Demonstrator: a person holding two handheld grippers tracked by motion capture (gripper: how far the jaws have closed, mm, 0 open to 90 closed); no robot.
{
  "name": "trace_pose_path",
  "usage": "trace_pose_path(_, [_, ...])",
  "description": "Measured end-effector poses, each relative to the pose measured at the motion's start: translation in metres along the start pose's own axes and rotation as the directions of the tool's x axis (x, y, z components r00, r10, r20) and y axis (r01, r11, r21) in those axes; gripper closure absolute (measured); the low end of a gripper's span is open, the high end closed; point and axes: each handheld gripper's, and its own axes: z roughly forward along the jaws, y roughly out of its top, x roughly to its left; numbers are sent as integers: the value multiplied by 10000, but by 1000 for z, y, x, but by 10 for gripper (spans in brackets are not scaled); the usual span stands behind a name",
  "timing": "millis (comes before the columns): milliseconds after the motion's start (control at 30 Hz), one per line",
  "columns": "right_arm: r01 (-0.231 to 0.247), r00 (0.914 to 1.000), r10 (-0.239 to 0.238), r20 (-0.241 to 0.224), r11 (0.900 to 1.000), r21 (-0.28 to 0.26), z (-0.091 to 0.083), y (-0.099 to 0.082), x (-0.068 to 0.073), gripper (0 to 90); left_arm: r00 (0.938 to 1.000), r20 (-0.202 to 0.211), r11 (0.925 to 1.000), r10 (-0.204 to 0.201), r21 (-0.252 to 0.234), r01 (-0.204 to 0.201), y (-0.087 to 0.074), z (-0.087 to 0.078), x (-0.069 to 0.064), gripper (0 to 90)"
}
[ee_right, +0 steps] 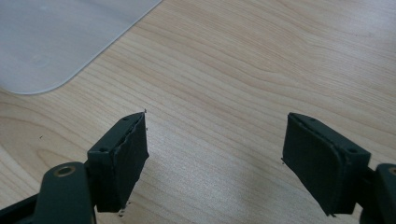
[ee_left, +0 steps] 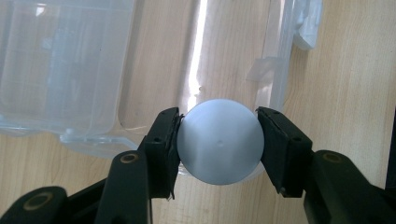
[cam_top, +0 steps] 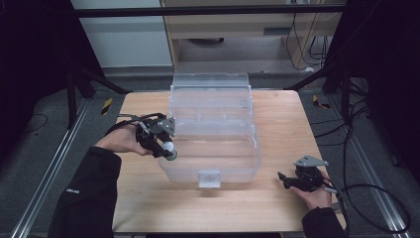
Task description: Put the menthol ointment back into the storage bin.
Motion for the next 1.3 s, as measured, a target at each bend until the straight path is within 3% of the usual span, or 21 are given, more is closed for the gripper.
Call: trace_pose_path(1300, [204,9998,-203,-51,9996,178,3,-1,0,219,9975,671,9987,-206,481,174,-12,48,5,504])
